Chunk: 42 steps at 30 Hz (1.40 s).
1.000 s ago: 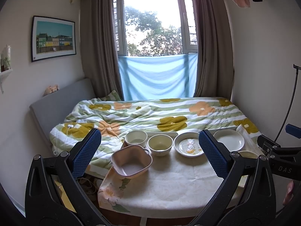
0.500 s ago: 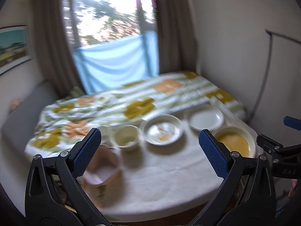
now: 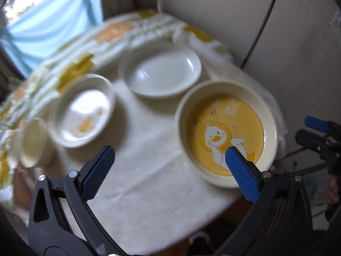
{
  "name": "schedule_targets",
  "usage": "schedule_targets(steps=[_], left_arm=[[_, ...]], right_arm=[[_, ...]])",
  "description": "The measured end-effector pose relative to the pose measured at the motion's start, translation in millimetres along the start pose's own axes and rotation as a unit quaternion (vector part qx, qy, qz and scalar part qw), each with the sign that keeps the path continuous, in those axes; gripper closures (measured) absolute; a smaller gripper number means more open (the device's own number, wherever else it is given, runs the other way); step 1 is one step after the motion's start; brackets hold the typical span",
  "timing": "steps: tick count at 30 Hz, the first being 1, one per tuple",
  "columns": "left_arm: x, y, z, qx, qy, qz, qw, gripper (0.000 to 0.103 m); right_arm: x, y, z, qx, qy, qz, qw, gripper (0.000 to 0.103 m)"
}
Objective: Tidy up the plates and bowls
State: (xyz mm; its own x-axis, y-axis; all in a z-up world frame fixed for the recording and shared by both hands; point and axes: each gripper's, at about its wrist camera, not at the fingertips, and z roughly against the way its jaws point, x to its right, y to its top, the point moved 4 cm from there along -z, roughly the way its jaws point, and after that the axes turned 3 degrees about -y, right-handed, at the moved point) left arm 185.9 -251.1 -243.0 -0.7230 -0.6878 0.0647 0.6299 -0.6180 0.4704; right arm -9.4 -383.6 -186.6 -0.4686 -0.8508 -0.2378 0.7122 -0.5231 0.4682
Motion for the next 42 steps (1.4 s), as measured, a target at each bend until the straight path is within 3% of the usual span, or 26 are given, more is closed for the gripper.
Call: schedule_targets(steps=[7, 11, 13, 14, 18, 25, 33, 42], left_arm=[[-5, 0, -77, -0.083, -0.044, 0.025, 0.9952, 0.028], [-7, -2, -91, -0.104, -0.057, 0.031, 0.9925, 0.048], [-8, -3, -93, -0.112, -0.066, 0.034, 0.9909, 0.056], [-8, -4, -96, -0.117, -0.072, 0.036, 0.9899, 0.067], [-9, -5, -97, -0.121, -0.091, 0.037, 0.9878, 0.078], [0, -8, -97, -0.121, -0.097, 0.021, 0.9876, 0.081], [10, -6, -93, -0.114, -0.087, 0.015, 0.9896, 0.082], [3, -5, -77, -0.097, -0.081, 0.049, 0.9907, 0.082]], right_arm=[[30, 9, -58, -0.056, 0.042, -0.020, 0.997, 0.045], [33, 14, -73, -0.069, 0.053, -0.022, 0.996, 0.053], [33, 17, -80, -0.073, 0.057, -0.024, 0.995, 0.064], [33, 17, -82, -0.077, 0.056, -0.024, 0.995, 0.069], [37, 24, -87, -0.074, 0.038, -0.034, 0.996, 0.077], [42, 25, -96, -0.086, 0.022, -0.040, 0.995, 0.089], [40, 24, -95, -0.086, 0.021, -0.036, 0.995, 0.089], [30, 29, -92, -0.091, 0.041, -0.017, 0.995, 0.089]])
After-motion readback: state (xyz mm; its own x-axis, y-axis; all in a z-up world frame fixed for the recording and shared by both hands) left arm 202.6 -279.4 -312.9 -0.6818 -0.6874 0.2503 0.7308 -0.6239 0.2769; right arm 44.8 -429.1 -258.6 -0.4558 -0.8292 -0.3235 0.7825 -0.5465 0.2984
